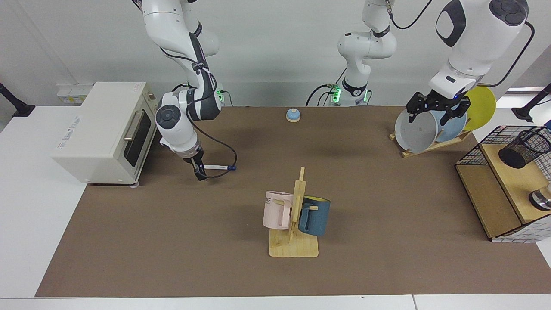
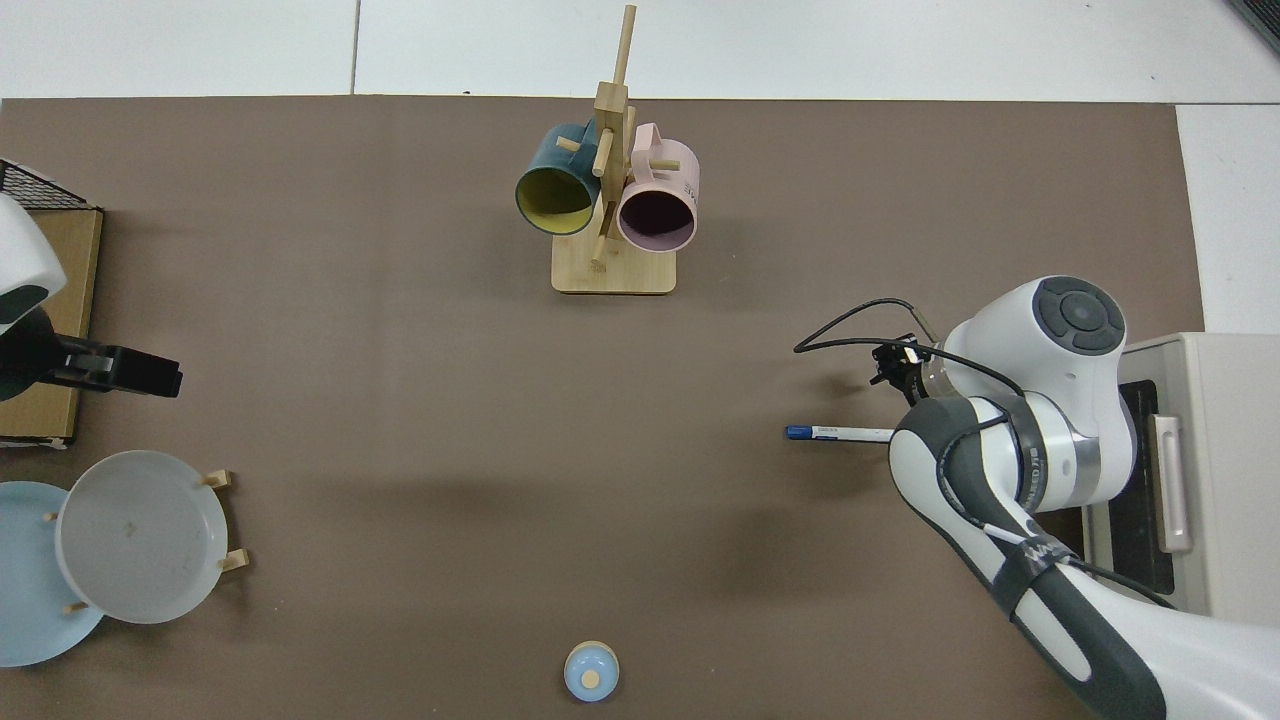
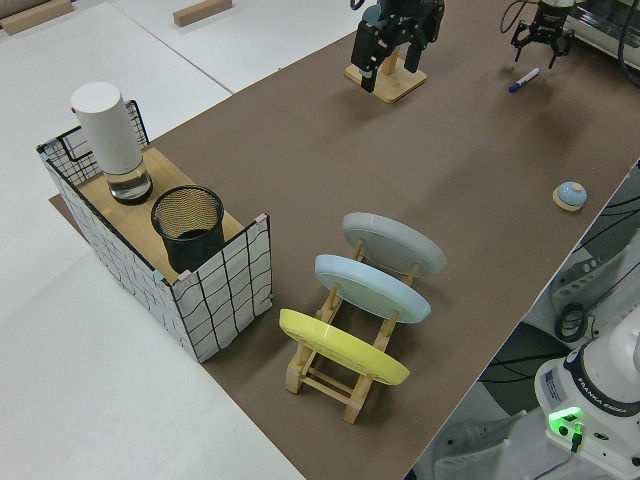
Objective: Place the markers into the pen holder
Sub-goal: 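Close the right gripper on the white marker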
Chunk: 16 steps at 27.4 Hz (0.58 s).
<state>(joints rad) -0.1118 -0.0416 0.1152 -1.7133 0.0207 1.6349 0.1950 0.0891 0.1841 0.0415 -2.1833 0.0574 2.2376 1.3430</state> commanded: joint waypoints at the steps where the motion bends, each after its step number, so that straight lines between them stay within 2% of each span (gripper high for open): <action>1: 0.006 -0.049 0.000 -0.065 0.032 -0.005 -0.007 1.00 | -0.013 -0.080 0.012 -0.113 0.026 0.078 0.100 0.89; 6: 0.006 -0.049 0.000 -0.074 0.032 -0.002 -0.010 1.00 | -0.019 -0.107 0.012 -0.159 0.032 0.096 0.115 0.80; 9: 0.006 -0.052 0.000 -0.074 0.032 -0.002 -0.010 1.00 | -0.040 -0.110 0.012 -0.165 0.097 0.114 0.118 0.69; 16: 0.003 -0.049 0.000 -0.074 0.026 -0.002 -0.013 1.00 | -0.083 -0.132 0.012 -0.244 0.131 0.252 0.149 0.47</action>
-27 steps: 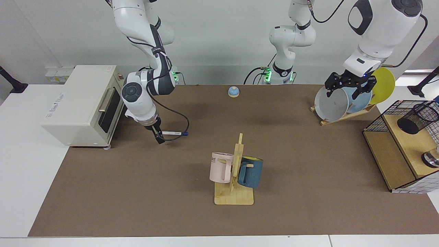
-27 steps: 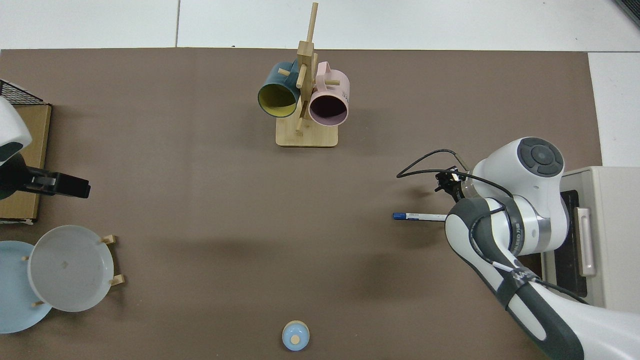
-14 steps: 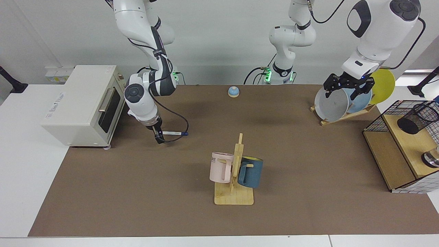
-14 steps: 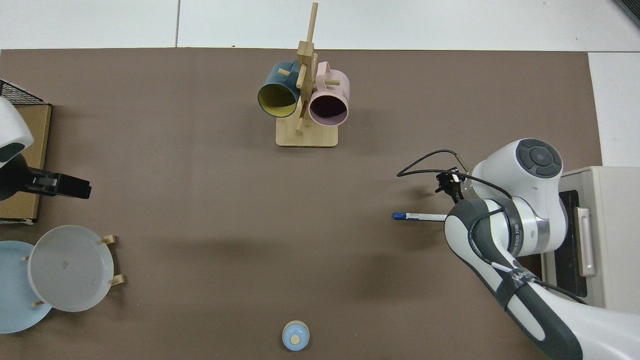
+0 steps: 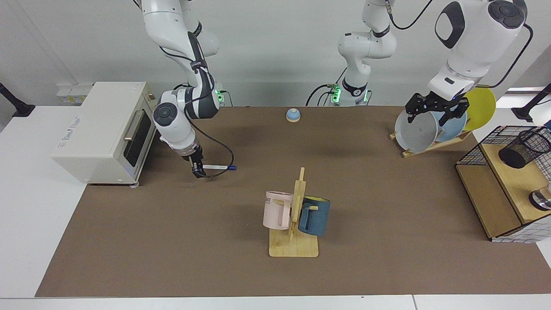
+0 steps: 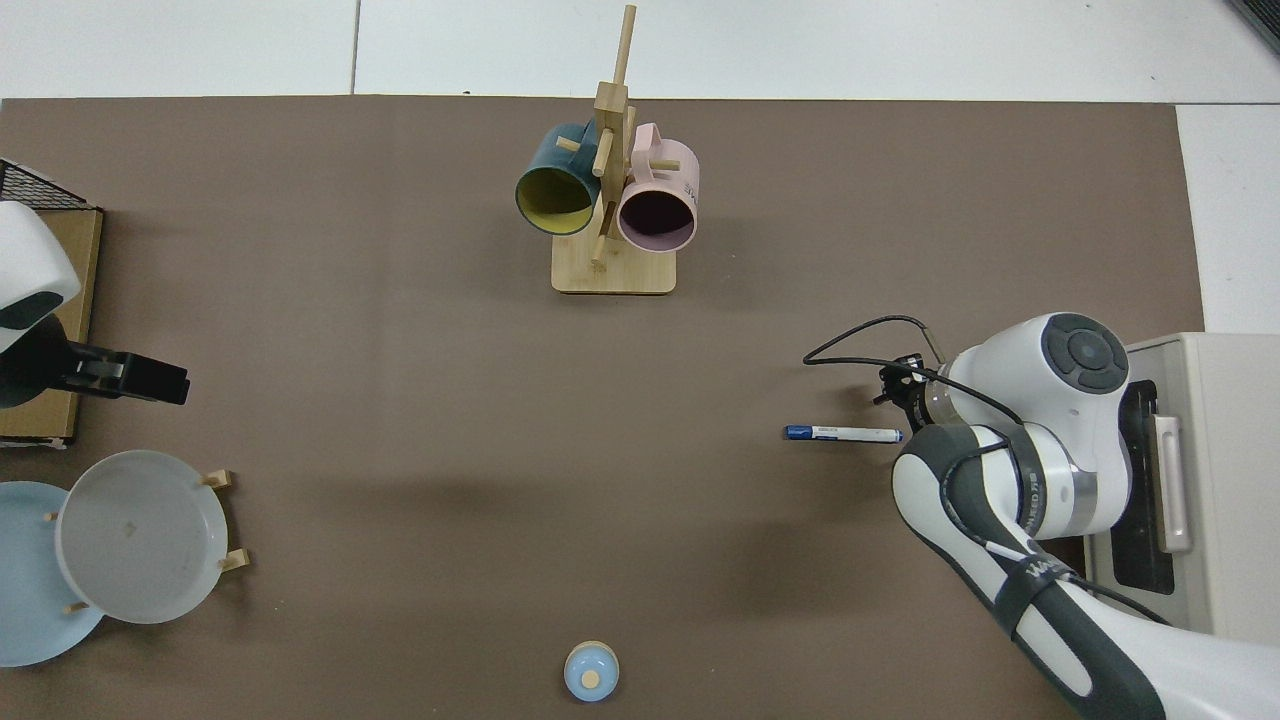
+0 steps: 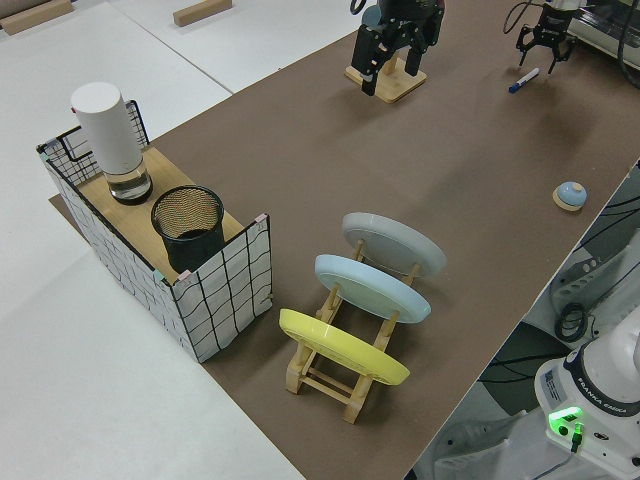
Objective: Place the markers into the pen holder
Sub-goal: 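Close the right gripper on the white marker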
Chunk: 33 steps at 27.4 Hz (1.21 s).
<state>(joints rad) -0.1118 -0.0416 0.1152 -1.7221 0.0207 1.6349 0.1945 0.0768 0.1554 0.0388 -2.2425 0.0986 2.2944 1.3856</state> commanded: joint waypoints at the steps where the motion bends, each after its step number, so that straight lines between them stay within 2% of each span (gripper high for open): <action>1: 0.003 -0.049 0.000 -0.056 0.026 -0.002 -0.009 1.00 | -0.062 -0.078 0.018 -0.141 0.057 0.163 0.064 0.45; 7: 0.003 -0.049 0.000 -0.056 0.023 0.001 -0.012 1.00 | -0.052 -0.099 0.018 -0.184 0.064 0.219 0.070 0.39; 12: 0.003 -0.049 0.000 -0.056 0.023 0.001 -0.012 1.00 | -0.052 -0.139 0.018 -0.188 0.100 0.197 0.073 0.25; 18: 0.003 -0.049 0.000 -0.056 0.020 0.004 -0.009 1.00 | -0.046 -0.151 0.021 -0.194 0.110 0.203 0.097 -0.01; 33: 0.006 -0.046 0.000 -0.056 0.020 0.019 -0.002 1.00 | -0.040 -0.170 0.021 -0.234 0.110 0.209 0.107 -0.01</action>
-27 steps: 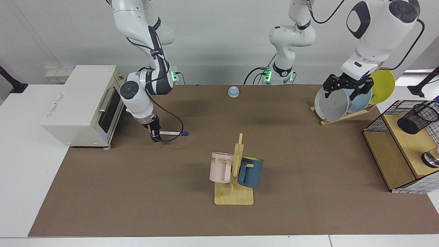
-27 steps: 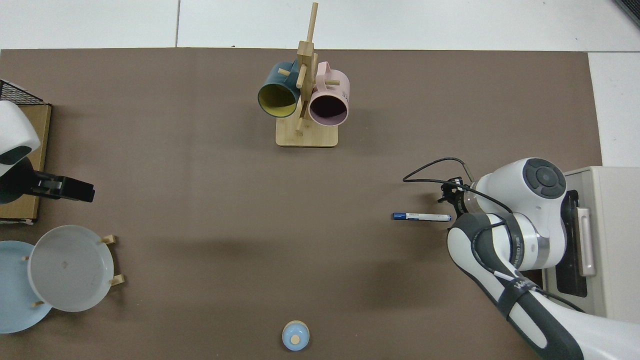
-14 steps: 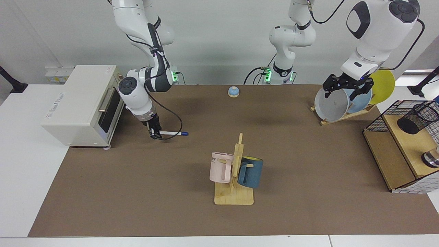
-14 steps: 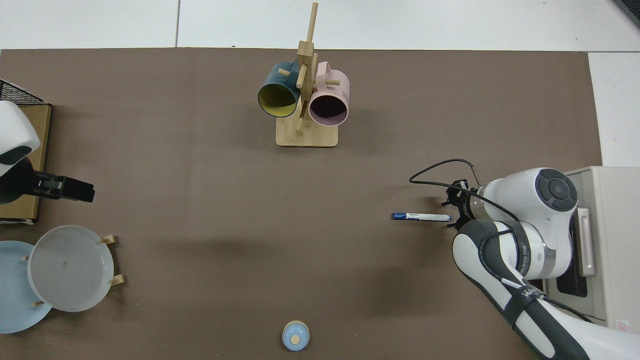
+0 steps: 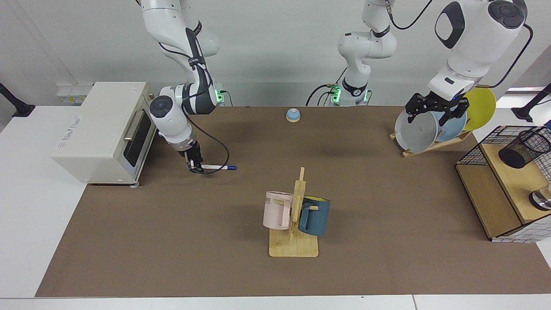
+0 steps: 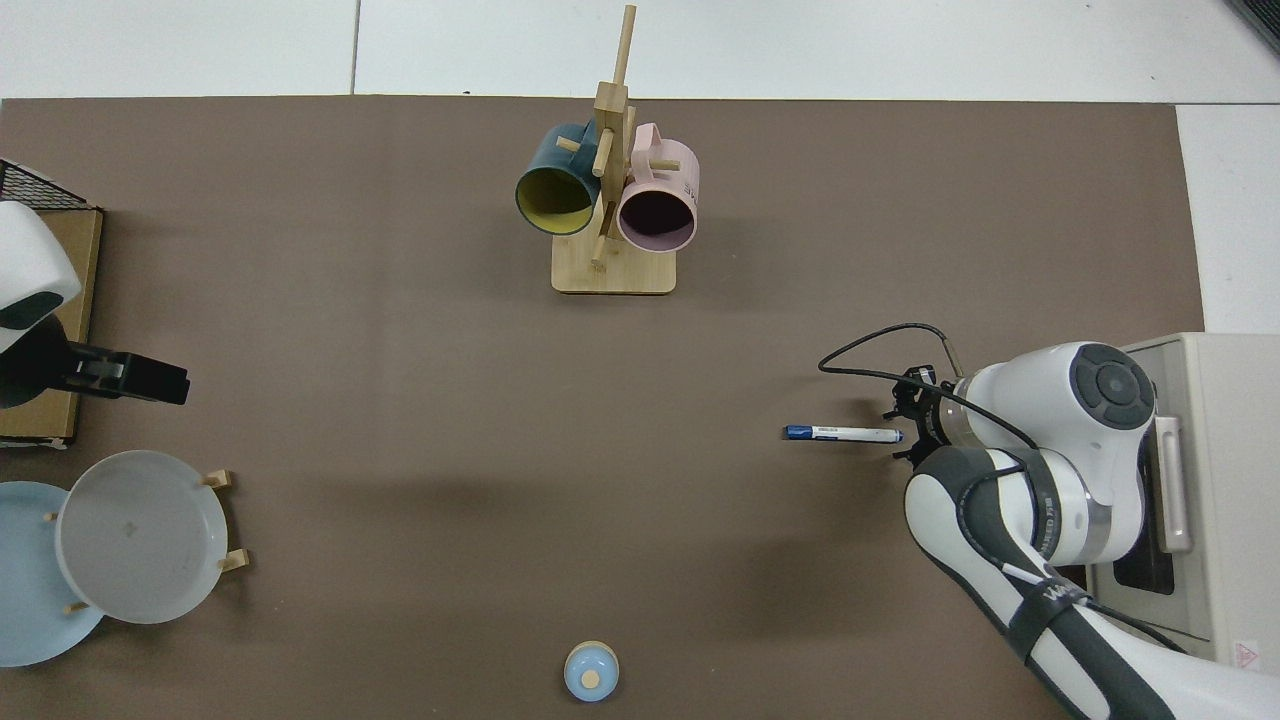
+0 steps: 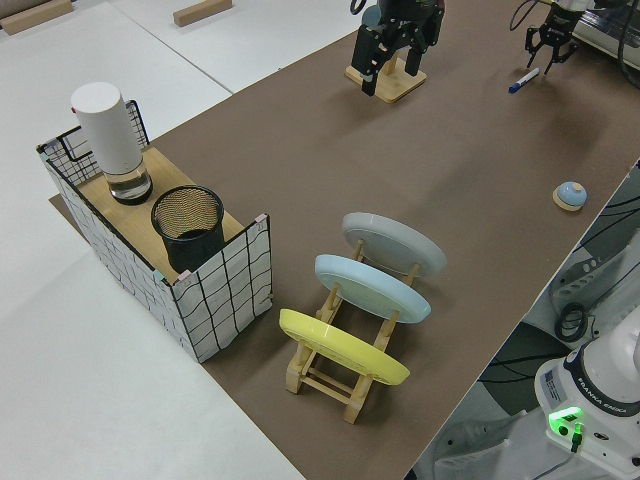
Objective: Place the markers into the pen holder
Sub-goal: 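Close the right gripper on the white marker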
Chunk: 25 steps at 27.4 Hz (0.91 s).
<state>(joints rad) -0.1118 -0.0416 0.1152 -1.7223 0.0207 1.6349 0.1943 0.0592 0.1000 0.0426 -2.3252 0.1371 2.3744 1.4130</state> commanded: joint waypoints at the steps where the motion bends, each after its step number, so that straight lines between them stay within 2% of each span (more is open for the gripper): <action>1: 0.006 -0.043 0.000 -0.056 0.020 0.019 -0.002 1.00 | -0.005 -0.059 0.013 -0.071 0.033 0.053 0.052 -0.01; 6: 0.006 -0.043 0.000 -0.056 0.020 0.016 0.004 1.00 | -0.008 -0.059 0.013 -0.071 0.033 0.059 0.055 -0.03; 11: 0.009 -0.043 0.000 -0.056 0.020 0.019 0.004 1.00 | -0.005 -0.056 0.013 -0.071 0.039 0.065 0.125 -0.24; 25: 0.024 -0.043 0.000 -0.056 0.020 0.022 0.010 1.00 | 0.032 -0.047 0.013 -0.077 0.088 0.080 0.131 -0.24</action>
<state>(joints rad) -0.1093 -0.0416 0.1174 -1.7224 0.0207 1.6350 0.1944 0.0724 0.0978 0.0449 -2.3332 0.1578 2.3750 1.4583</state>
